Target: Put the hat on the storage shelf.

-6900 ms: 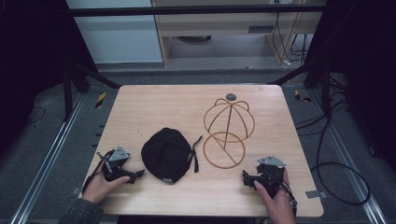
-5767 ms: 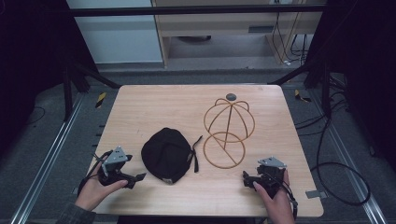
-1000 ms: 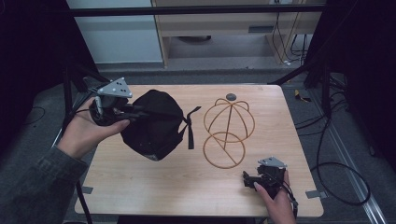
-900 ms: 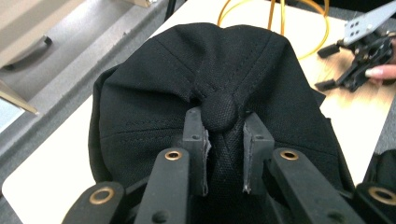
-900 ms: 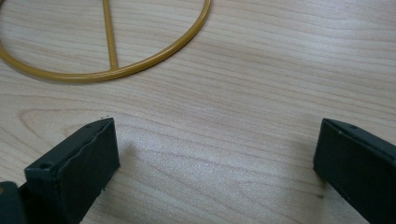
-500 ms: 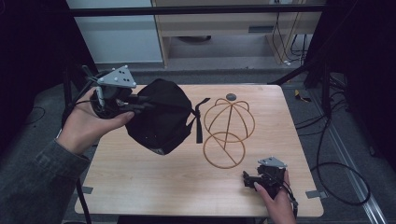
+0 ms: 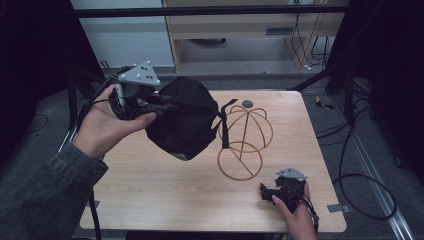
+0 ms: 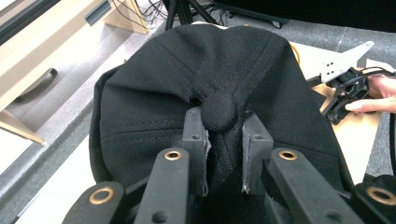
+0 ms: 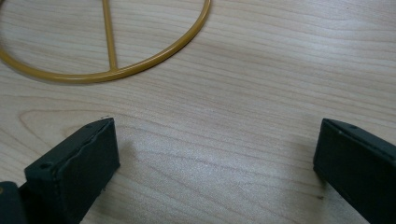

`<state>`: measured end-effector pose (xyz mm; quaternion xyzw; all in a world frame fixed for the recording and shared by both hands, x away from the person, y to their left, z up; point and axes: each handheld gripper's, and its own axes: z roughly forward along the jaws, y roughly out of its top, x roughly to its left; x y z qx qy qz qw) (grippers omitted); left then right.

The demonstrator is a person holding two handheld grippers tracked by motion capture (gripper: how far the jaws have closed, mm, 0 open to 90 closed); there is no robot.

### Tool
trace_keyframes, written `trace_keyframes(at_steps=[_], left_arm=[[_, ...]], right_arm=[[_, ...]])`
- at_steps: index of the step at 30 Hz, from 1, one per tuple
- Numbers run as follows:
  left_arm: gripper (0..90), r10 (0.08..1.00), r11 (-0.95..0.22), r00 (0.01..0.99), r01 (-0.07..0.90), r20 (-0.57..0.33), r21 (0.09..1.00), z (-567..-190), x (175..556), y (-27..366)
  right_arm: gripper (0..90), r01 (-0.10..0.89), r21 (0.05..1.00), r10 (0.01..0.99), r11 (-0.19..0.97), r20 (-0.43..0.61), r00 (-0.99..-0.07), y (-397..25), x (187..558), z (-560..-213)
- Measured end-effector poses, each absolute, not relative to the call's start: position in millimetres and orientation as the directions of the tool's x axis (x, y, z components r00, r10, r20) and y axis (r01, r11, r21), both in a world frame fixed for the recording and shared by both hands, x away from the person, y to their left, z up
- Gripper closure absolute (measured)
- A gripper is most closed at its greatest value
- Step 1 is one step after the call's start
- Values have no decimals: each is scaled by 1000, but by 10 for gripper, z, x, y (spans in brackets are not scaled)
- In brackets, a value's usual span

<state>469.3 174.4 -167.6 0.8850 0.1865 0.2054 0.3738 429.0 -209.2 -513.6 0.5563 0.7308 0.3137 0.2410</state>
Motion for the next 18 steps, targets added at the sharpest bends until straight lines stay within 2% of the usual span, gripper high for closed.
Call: trace_keyframes(at_steps=[18], left_arm=[[754, 460, -656, 855, 147, 238, 740, -1624, 4690, 1528]], right_arm=[[3, 663, 726, 964, 183, -1, -265, -2091, 4292, -5136]])
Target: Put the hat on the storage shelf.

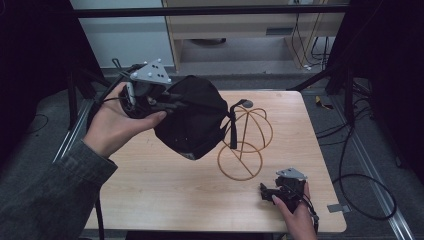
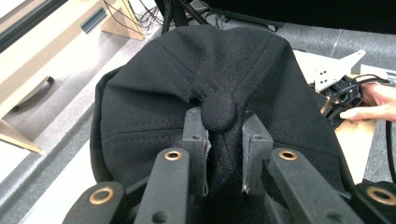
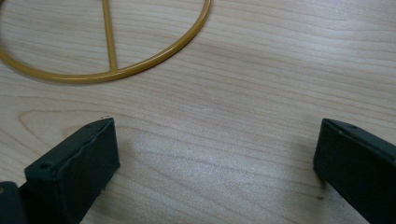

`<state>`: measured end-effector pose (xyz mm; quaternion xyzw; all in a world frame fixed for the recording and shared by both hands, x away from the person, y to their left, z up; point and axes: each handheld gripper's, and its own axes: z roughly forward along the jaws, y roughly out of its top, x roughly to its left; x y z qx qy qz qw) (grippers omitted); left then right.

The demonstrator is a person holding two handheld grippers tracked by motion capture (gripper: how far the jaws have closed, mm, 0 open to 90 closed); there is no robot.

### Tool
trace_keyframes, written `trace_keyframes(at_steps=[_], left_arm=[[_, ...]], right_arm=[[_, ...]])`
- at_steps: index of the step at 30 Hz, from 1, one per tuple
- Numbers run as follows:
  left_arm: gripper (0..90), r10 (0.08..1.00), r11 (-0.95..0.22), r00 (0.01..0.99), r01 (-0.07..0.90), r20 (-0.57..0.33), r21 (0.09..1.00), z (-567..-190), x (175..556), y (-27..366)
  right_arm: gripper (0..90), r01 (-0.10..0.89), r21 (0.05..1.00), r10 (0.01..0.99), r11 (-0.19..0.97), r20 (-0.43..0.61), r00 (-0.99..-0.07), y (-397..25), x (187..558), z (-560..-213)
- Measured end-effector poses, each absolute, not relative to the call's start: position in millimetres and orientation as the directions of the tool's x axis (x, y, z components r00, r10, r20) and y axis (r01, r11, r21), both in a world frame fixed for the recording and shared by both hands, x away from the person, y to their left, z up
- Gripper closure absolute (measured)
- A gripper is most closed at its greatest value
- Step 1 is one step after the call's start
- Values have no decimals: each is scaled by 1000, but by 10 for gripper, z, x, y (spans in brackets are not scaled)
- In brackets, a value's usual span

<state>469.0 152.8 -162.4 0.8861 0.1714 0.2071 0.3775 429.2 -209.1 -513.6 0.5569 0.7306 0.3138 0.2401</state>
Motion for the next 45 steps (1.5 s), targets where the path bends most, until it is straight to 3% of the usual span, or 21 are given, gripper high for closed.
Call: trace_keyframes(at_steps=[30, 45], left_arm=[[753, 423, -638, 876, 106, 232, 763, -1529, 4856, 1021], [752, 389, -653, 891, 87, 235, 753, -1546, 5026, 505]], right_arm=[[3, 664, 726, 965, 181, 0, -263, -2089, 4293, -5136], [3, 663, 727, 965, 179, 1, -262, -2087, 4294, -5136]])
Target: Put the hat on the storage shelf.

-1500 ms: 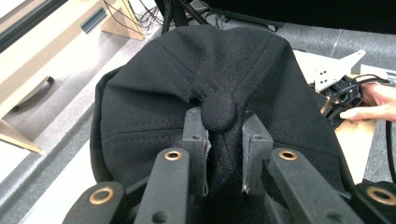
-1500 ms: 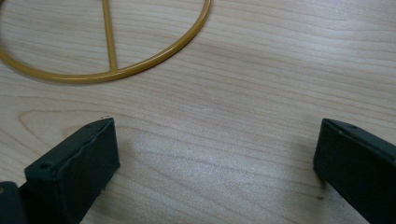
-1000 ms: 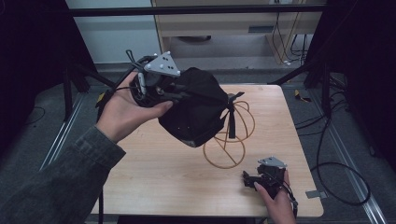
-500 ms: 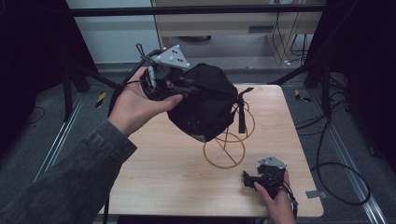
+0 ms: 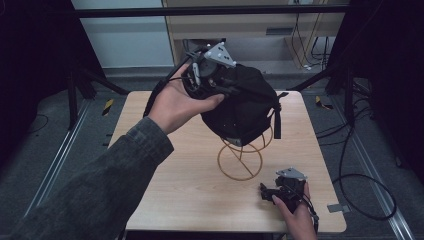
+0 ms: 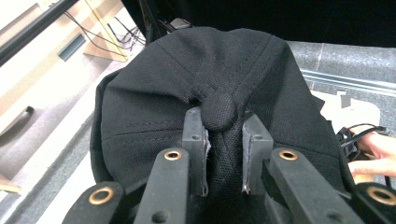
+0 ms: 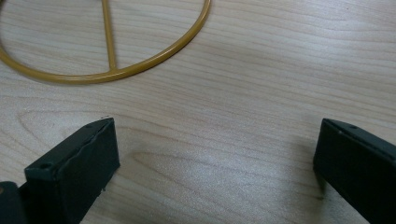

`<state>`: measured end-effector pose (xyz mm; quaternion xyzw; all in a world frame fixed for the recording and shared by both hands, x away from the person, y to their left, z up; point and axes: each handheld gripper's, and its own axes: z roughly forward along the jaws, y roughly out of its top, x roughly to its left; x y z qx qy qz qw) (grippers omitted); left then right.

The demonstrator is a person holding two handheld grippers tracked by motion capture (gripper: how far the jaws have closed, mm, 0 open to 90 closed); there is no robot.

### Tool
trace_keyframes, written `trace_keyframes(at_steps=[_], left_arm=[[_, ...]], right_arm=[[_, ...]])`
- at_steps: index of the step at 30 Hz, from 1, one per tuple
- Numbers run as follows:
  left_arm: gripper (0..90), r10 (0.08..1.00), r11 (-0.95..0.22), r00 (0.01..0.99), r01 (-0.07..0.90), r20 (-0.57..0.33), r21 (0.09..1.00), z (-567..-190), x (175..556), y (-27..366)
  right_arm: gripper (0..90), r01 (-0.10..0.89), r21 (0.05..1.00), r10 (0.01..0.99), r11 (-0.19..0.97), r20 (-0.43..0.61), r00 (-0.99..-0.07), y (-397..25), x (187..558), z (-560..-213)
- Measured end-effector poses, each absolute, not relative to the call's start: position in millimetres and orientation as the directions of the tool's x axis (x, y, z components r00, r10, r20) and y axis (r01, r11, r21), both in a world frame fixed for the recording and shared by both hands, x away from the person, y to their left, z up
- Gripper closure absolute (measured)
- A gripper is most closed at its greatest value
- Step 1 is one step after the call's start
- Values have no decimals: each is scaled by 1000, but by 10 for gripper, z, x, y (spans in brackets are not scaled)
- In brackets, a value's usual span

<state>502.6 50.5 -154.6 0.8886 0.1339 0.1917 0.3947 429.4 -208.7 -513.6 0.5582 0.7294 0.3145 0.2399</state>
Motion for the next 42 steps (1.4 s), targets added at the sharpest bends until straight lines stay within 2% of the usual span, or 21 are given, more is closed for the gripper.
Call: trace_keyframes(at_steps=[17, 42], left_arm=[[748, 363, -687, 907, 105, 214, 719, -1766, 5152, 166], [743, 376, -678, 911, 146, 170, 721, -2025, 5275, 87]], right_arm=[[3, 663, 727, 965, 180, 0, -262, -2088, 4294, -5136], [3, 664, 725, 965, 180, 0, -262, -2088, 4293, -5134]])
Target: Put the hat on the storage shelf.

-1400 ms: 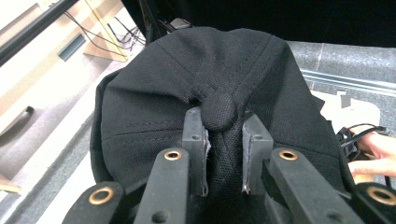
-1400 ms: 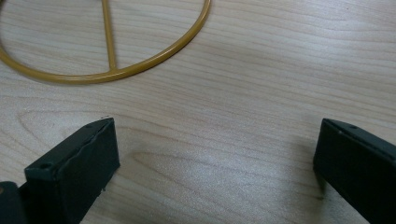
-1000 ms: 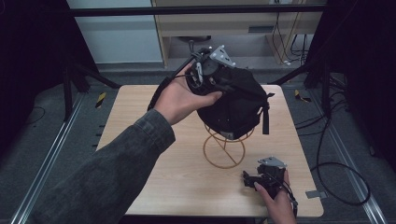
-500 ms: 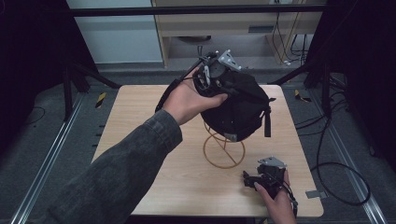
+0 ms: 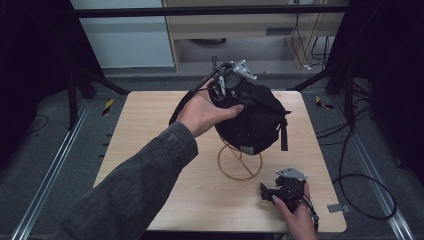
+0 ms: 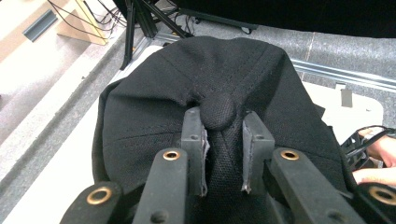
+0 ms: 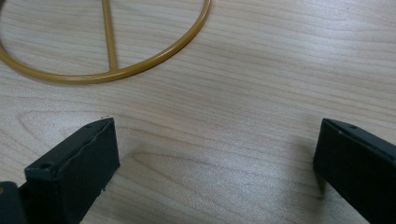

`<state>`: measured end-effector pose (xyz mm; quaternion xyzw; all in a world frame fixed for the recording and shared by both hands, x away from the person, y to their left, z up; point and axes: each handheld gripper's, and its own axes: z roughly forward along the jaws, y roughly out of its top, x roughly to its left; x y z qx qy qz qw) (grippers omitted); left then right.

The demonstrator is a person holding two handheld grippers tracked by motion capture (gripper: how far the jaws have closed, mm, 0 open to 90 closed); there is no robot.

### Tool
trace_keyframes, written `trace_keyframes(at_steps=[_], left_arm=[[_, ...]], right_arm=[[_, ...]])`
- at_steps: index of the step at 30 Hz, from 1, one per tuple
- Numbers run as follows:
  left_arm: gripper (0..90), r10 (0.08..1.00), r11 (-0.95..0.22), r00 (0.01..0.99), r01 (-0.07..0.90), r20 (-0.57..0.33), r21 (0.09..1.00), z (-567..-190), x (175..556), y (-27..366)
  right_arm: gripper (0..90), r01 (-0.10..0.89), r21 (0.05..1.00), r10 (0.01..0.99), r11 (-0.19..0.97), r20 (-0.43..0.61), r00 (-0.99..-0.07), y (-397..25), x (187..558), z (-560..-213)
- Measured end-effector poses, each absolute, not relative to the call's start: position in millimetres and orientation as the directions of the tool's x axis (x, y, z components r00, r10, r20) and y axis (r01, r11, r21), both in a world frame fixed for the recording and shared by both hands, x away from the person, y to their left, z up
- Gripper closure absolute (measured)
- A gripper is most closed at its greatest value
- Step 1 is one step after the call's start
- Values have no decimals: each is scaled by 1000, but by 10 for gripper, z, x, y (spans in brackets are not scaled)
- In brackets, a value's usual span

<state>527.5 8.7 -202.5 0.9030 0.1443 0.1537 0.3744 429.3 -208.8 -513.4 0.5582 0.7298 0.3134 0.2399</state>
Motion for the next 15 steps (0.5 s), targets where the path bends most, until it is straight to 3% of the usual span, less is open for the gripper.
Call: trace_keyframes(at_steps=[15], left_arm=[[736, 377, -694, 912, 162, 162, 701, -2186, 5316, 67]], right_arm=[[3, 663, 726, 964, 185, -4, -265, -2091, 4295, -5134]])
